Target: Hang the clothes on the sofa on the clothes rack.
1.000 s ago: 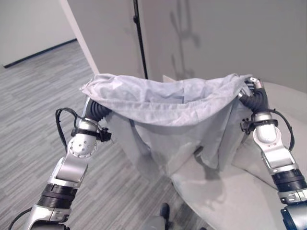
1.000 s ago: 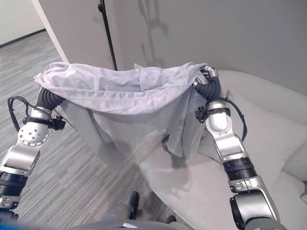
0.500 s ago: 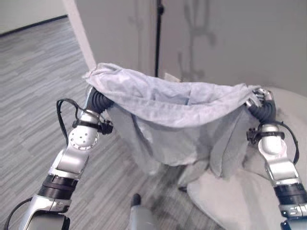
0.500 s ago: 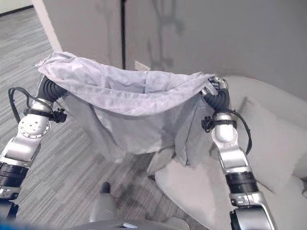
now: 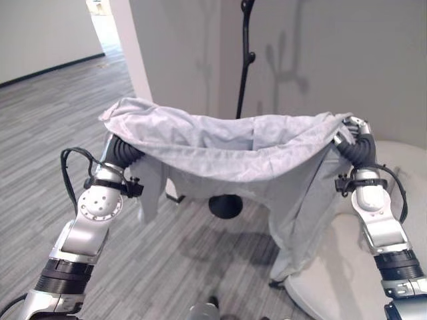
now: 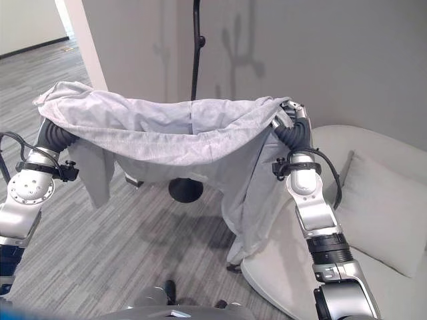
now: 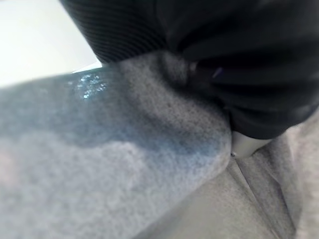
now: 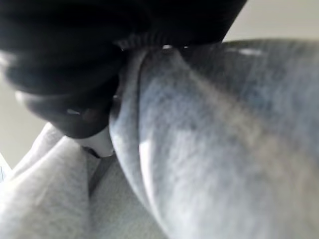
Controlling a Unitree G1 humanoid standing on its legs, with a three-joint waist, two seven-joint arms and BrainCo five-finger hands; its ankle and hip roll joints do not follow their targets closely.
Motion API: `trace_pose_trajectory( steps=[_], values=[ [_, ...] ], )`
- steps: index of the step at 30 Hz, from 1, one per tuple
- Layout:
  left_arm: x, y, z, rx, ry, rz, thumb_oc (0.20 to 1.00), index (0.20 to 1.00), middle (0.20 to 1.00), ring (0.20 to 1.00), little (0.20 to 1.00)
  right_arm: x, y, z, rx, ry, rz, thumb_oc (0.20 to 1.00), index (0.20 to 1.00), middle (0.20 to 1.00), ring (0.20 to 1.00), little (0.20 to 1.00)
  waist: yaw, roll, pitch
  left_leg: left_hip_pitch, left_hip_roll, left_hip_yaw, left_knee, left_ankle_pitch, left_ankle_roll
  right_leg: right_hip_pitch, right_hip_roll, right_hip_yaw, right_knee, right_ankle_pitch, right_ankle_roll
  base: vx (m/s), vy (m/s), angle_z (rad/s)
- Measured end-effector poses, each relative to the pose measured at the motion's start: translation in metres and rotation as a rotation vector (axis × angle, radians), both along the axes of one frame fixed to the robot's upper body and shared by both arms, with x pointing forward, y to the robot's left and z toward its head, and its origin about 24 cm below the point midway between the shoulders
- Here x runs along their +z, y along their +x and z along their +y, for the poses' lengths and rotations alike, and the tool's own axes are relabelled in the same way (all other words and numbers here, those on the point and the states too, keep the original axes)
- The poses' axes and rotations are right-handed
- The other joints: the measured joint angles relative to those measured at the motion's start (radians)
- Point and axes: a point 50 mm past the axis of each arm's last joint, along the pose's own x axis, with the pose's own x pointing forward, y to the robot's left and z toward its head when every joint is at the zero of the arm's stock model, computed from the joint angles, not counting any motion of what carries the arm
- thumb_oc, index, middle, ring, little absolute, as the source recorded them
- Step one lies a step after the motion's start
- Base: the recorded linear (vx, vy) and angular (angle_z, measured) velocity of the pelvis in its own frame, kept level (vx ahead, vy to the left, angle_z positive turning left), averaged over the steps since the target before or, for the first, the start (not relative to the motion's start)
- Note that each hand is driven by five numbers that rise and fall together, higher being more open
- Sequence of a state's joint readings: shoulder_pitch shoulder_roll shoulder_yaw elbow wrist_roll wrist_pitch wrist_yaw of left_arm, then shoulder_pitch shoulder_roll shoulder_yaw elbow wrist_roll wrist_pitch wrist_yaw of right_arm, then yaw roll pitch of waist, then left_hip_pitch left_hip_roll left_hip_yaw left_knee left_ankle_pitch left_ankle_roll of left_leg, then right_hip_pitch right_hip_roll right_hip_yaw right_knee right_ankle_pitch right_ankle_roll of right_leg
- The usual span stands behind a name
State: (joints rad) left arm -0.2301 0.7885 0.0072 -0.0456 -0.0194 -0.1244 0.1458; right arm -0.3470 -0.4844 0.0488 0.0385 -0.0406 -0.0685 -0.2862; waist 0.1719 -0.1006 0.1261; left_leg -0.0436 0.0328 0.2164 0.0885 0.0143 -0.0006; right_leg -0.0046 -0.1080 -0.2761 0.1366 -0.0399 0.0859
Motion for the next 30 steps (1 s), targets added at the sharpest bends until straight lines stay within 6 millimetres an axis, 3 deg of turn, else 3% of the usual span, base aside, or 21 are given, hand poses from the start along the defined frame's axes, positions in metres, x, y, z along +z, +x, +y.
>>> trace_pose_trajectory(
  steps=[3, 7, 8, 10, 14, 16, 17, 19, 20, 21, 22, 24, 25, 26, 27, 28, 29, 30],
  values=[
    [-0.001, 0.0, -0.001, -0.003, 0.002, 0.007, 0.2, 0.2, 0.2, 0.2, 0.2, -0.001, -0.001, -0.002, 0.002, -0.011, 0.008, 0.2, 0.2, 0.2, 0.2, 0.2, -0.011, 0.009, -0.005, 0.02, -0.01, -0.005, -0.019, 0.003, -0.009, 0.053, 0.009, 0.01, -0.095, 0.051, 0.013, 0.01, 0.007, -0.01],
    [0.0, 0.0, -0.003, -0.013, -0.004, -0.001, 0.2, 0.2, 0.2, 0.2, 0.2, -0.005, -0.002, -0.003, -0.002, -0.011, 0.022, 0.2, 0.2, 0.2, 0.2, 0.2, -0.035, 0.021, -0.008, 0.026, -0.025, -0.015, -0.009, 0.0, -0.013, 0.085, 0.008, 0.01, -0.137, 0.072, 0.022, -0.03, 0.036, 0.08],
    [0.0, 0.001, -0.005, -0.02, -0.015, -0.007, 0.2, 0.2, 0.2, 0.2, 0.2, -0.006, -0.003, -0.004, -0.006, -0.011, 0.027, 0.2, 0.2, 0.2, 0.2, 0.2, -0.044, 0.024, -0.006, 0.002, -0.024, -0.024, 0.031, -0.014, -0.033, 0.084, 0.004, 0.007, -0.138, 0.072, 0.021, -0.02, 0.101, 0.2],
    [0.0, 0.002, -0.008, -0.026, -0.027, -0.012, 0.2, 0.2, 0.2, 0.2, 0.2, -0.007, -0.002, -0.005, -0.01, -0.011, 0.031, 0.2, 0.2, 0.2, 0.2, 0.2, -0.058, 0.029, -0.004, -0.036, -0.02, -0.045, 0.088, -0.038, -0.066, 0.087, 0.001, -0.009, -0.149, 0.077, 0.015, 0.0, 0.126, 0.26],
    [0.013, 0.007, -0.013, -0.044, -0.026, -0.055, 0.2, 0.2, 0.2, 0.2, 0.2, -0.005, -0.002, -0.01, -0.022, -0.029, 0.032, 0.2, 0.2, 0.2, 0.2, 0.2, -0.06, 0.041, 0.002, -0.076, -0.017, -0.051, 0.099, -0.047, -0.071, 0.074, 0.0, -0.013, -0.168, 0.094, 0.011, 0.01, 0.18, 0.09],
    [0.021, 0.01, -0.018, -0.062, -0.019, -0.08, 0.2, 0.2, 0.2, 0.2, 0.2, 0.0, -0.001, -0.012, -0.029, -0.045, 0.021, 0.2, 0.2, 0.2, 0.2, 0.2, -0.064, 0.021, 0.017, -0.152, -0.011, -0.076, 0.2, -0.077, -0.08, 0.06, -0.012, -0.012, -0.171, 0.104, -0.015, 0.08, 0.212, 0.07],
    [0.026, 0.013, -0.02, -0.069, -0.014, -0.092, 0.2, 0.2, 0.2, 0.2, 0.2, 0.001, 0.001, -0.012, -0.034, -0.038, 0.016, 0.2, 0.2, 0.2, 0.2, 0.2, -0.065, 0.015, 0.022, -0.187, 0.002, -0.113, 0.234, -0.08, -0.083, 0.056, -0.024, -0.009, -0.177, 0.107, -0.02, 0.14, 0.266, -0.07],
    [0.035, 0.018, -0.021, -0.068, -0.019, -0.123, 0.2, 0.2, 0.2, 0.2, 0.2, 0.007, 0.003, -0.01, -0.037, -0.033, -0.006, 0.2, 0.2, 0.2, 0.2, 0.2, -0.078, -0.013, 0.033, -0.234, 0.072, -0.184, 0.185, -0.089, -0.109, 0.052, -0.032, 0.005, -0.209, 0.107, -0.02, 0.17, 0.32, -0.14],
    [0.039, 0.019, -0.024, -0.077, -0.026, -0.139, 0.2, 0.2, 0.2, 0.2, 0.2, 0.015, 0.005, -0.013, -0.054, -0.038, -0.034, 0.2, 0.2, 0.2, 0.2, 0.2, -0.094, 0.008, 0.04, -0.207, 0.159, -0.217, 0.072, -0.101, -0.126, 0.062, -0.021, 0.015, -0.225, 0.115, -0.004, 0.19, 0.334, -0.12],
    [0.038, 0.021, -0.027, -0.09, -0.024, -0.132, 0.2, 0.2, 0.2, 0.2, 0.2, 0.018, 0.003, -0.019, -0.077, -0.039, -0.048, 0.2, 0.2, 0.2, 0.2, 0.2, -0.108, 0.023, 0.042, -0.189, 0.196, -0.225, 0.038, -0.08, -0.171, 0.083, -0.024, 0.022, -0.235, 0.121, 0.021, 0.24, 0.502, 0.01],
    [0.04, 0.024, -0.034, -0.112, -0.014, -0.131, 0.2, 0.2, 0.2, 0.2, 0.2, 0.015, 0.001, -0.024, -0.102, -0.03, -0.04, 0.2, 0.2, 0.2, 0.2, 0.2, -0.117, 0.008, 0.05, -0.196, 0.175, -0.224, 0.072, -0.037, -0.197, 0.099, -0.05, 0.014, -0.238, 0.121, 0.04, 0.17, 0.459, -0.19],
    [0.044, 0.027, -0.04, -0.132, -0.001, -0.137, 0.2, 0.2, 0.2, 0.2, 0.2, 0.015, -0.001, -0.025, -0.108, -0.025, -0.041, 0.2, 0.2, 0.2, 0.2, 0.2, -0.089, -0.001, 0.049, -0.242, 0.142, -0.201, 0.169, -0.035, -0.169, 0.09, -0.084, 0.034, -0.224, 0.053, 0.06, 0.17, 0.453, -0.33],
    [0.048, 0.027, -0.041, -0.136, 0.01, -0.147, 0.2, 0.2, 0.2, 0.2, 0.2, 0.018, -0.002, -0.028, -0.119, -0.018, -0.056, 0.2, 0.2, 0.2, 0.2, 0.2, -0.088, 0.008, 0.054, -0.254, 0.129, -0.19, 0.187, -0.026, -0.147, 0.044, -0.119, 0.035, -0.102, 0.011, 0.063, 0.15, 0.401, -0.03],
    [0.047, 0.027, -0.039, -0.132, 0.016, -0.141, 0.2, 0.2, 0.2, 0.2, 0.2, 0.017, -0.002, -0.028, -0.12, -0.018, -0.051, 0.2, 0.2, 0.2, 0.2, 0.2, -0.08, 0.005, 0.053, -0.244, 0.119, -0.188, 0.176, -0.026, -0.147, 0.046, -0.126, 0.036, -0.072, 0.007, 0.069, 0.2, 0.534, 0.15],
    [0.056, 0.025, -0.033, -0.114, 0.081, -0.15, 0.2, 0.2, 0.2, 0.2, 0.2, 0.02, -0.003, -0.022, -0.107, 0.019, -0.071, 0.2, 0.2, 0.2, 0.2, 0.2, -0.071, -0.063, 0.037, -0.273, 0.05, -0.153, 0.317, -0.073, -0.046, 0.05, -0.198, 0.016, -0.064, -0.056, -0.015, 0.18, 0.518, -0.14],
    [0.063, 0.024, -0.025, -0.087, 0.115, -0.158, 0.2, 0.2, 0.2, 0.2, 0.2, 0.028, -0.005, -0.012, -0.077, 0.048, -0.121, 0.2, 0.2, 0.2, 0.2, 0.2, -0.055, -0.043, 0.031, -0.262, 0.031, -0.136, 0.458, -0.224, 0.024, 0.067, -0.226, 0.042, -0.04, 0.025, 0.058, 0.13, 0.407, -0.14],
    [0.057, 0.024, -0.024, -0.082, 0.097, -0.148, 0.2, 0.2, 0.2, 0.2, 0.2, 0.01, -0.006, -0.005, -0.073, 0.087, -0.071, 0.2, 0.2, 0.2, 0.2, 0.2, -0.058, -0.036, 0.004, -0.24, 0.021, -0.091, 0.465, -0.252, 0.031, 0.046, -0.258, 0.064, -0.005, 0.098, 0.088, 0.19, 0.542, -0.17],
    [0.061, 0.022, -0.023, -0.081, 0.114, -0.156, 0.2, 0.2, 0.2, 0.2, 0.2, 0.008, -0.006, -0.006, -0.08, 0.088, -0.056, 0.2, 0.2, 0.2, 0.2, 0.2, -0.057, -0.029, -0.008, -0.241, 0.01, -0.089, 0.453, -0.254, 0.04, 0.041, -0.24, 0.059, -0.011, 0.143, 0.066, 0.21, 0.495, -0.11]
  ],
)
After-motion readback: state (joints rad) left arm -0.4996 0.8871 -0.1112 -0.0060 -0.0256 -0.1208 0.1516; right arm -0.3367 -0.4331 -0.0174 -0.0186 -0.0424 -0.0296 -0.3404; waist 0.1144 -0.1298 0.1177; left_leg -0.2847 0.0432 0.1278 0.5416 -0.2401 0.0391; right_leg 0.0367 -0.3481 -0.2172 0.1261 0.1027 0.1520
